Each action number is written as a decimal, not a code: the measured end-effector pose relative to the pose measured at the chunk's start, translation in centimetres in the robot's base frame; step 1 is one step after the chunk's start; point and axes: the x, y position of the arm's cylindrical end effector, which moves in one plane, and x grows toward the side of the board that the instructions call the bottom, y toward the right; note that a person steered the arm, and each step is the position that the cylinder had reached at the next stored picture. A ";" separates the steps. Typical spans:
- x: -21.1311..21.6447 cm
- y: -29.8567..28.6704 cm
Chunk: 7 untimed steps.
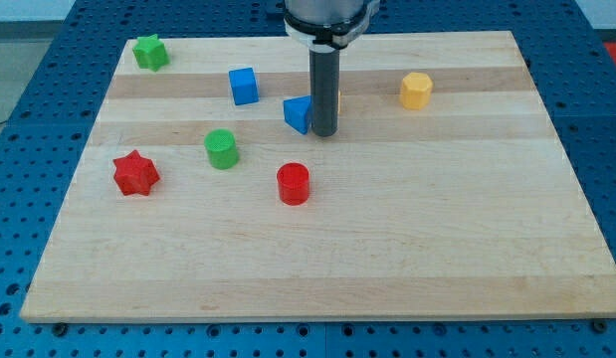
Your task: Push the yellow heart to the top center
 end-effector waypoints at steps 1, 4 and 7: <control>-3.2 0.3; -5.3 -0.7; -9.0 -1.2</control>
